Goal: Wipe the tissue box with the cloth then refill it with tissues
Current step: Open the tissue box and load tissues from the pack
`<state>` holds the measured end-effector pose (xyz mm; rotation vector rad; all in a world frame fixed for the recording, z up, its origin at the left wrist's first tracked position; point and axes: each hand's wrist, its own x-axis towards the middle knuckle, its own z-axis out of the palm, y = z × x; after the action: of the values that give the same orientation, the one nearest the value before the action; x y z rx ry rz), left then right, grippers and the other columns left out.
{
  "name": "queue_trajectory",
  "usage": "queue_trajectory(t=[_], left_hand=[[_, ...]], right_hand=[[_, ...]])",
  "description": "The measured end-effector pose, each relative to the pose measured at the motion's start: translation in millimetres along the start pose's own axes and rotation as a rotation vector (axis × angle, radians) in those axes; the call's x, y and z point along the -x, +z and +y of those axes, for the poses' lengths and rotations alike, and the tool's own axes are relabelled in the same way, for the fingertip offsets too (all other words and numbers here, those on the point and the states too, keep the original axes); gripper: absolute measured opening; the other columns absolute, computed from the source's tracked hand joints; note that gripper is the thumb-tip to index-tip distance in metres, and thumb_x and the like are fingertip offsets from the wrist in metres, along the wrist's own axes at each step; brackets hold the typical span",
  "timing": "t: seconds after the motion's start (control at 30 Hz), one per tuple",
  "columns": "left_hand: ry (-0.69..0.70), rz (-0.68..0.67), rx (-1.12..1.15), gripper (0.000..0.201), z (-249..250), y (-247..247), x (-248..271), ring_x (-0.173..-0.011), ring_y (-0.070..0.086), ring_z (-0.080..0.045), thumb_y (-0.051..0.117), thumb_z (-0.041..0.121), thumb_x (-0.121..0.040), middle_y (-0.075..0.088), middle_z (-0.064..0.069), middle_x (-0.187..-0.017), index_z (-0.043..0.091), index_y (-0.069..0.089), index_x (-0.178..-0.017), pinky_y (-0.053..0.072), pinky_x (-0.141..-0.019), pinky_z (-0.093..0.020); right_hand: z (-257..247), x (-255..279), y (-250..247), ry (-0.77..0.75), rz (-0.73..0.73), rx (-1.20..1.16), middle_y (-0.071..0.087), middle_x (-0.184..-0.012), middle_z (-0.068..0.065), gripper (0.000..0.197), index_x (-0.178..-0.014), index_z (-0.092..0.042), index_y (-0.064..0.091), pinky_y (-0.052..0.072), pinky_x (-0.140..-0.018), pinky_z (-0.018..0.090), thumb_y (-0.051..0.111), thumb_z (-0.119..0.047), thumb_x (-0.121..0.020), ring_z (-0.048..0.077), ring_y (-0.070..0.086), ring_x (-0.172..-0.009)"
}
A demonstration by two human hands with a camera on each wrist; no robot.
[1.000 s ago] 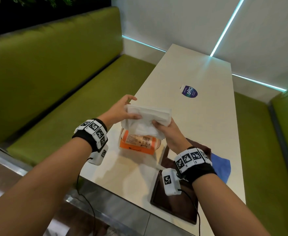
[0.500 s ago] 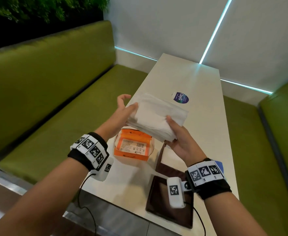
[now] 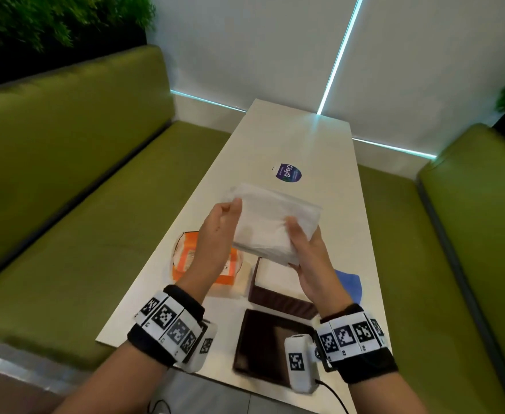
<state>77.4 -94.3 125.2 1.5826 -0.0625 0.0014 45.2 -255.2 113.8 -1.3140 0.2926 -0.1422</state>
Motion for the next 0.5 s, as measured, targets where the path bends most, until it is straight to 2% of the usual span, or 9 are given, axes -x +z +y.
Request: queue_trajectory(t=[0.03,0.07,0.13,0.23,0.33,0.43,0.5], left_hand=[[0.023,-0.004,-0.024,0.035,-3.1,2.6,0.6,-0.096,0.062,-0.013,0.049,0.048,-0.096,0.064,0.005,-0.099,0.016,0.059,-0.107,0.050,-0.077,-0.026],[0.047,-0.005,-0.041,0.036,-5.6,4.4,0.8,-0.097,0.064,-0.019,0.053,0.049,-0.094,0.067,0.000,-0.100,0.015,0.060,-0.105,0.054,-0.079,-0.036],[0.066,0.003,-0.077,0.037,-9.5,6.1,1.0,-0.091,0.065,-0.030,0.054,0.048,-0.093,0.067,-0.013,-0.097,0.011,0.060,-0.098,0.052,-0.081,-0.053],[0.025,-0.002,-0.069,0.034,-13.0,8.7,0.9,-0.086,0.063,-0.032,0.053,0.041,-0.096,0.065,-0.019,-0.098,0.007,0.057,-0.097,0.051,-0.080,-0.057],[-0.010,-0.038,-0.055,0.031,-14.7,9.6,1.9,-0.087,0.061,-0.033,0.051,0.040,-0.098,0.065,-0.014,-0.097,0.009,0.055,-0.097,0.053,-0.076,-0.048],[-0.040,-0.070,-0.066,0.031,-17.5,9.7,2.4,-0.085,0.057,-0.020,0.048,0.039,-0.099,0.062,-0.010,-0.095,0.009,0.054,-0.099,0.048,-0.073,-0.034],[-0.053,-0.087,-0.068,0.030,-19.0,10.6,4.0,-0.084,0.057,-0.015,0.047,0.039,-0.099,0.061,-0.003,-0.095,0.010,0.052,-0.103,0.047,-0.069,-0.026]], right_hand=[[0.3,1.7,-1.1,-0.004,0.007,0.002,0.060,-0.131,0.004,0.050,-0.134,-0.020,0.042,0.052,-0.097,0.048,0.060,-0.037,-0.091,0.022,0.059,-0.120],[0.5,3.1,-2.6,-0.002,0.010,-0.002,0.060,-0.131,0.005,0.050,-0.135,-0.019,0.041,0.052,-0.098,0.047,0.060,-0.036,-0.091,0.022,0.059,-0.119],[1.5,4.2,-7.7,0.017,0.006,-0.015,0.060,-0.131,0.005,0.054,-0.135,-0.019,0.042,0.051,-0.099,0.049,0.061,-0.042,-0.090,0.022,0.060,-0.119],[3.0,3.7,-17.3,0.076,0.001,-0.029,0.061,-0.132,0.006,0.067,-0.136,-0.018,0.044,0.050,-0.099,0.051,0.064,-0.054,-0.083,0.024,0.061,-0.119],[2.9,6.3,-23.2,0.104,-0.010,-0.053,0.065,-0.128,0.005,0.067,-0.135,-0.015,0.049,0.051,-0.099,0.045,0.063,-0.052,-0.081,0.024,0.062,-0.117],[1.0,9.3,-25.4,0.114,-0.017,-0.033,0.068,-0.123,0.007,0.064,-0.131,-0.011,0.053,0.052,-0.096,0.039,0.061,-0.050,-0.081,0.025,0.063,-0.115],[0.8,9.4,-25.8,0.124,-0.006,-0.025,0.068,-0.123,0.008,0.062,-0.130,-0.010,0.054,0.050,-0.100,0.040,0.061,-0.048,-0.082,0.025,0.063,-0.115]])
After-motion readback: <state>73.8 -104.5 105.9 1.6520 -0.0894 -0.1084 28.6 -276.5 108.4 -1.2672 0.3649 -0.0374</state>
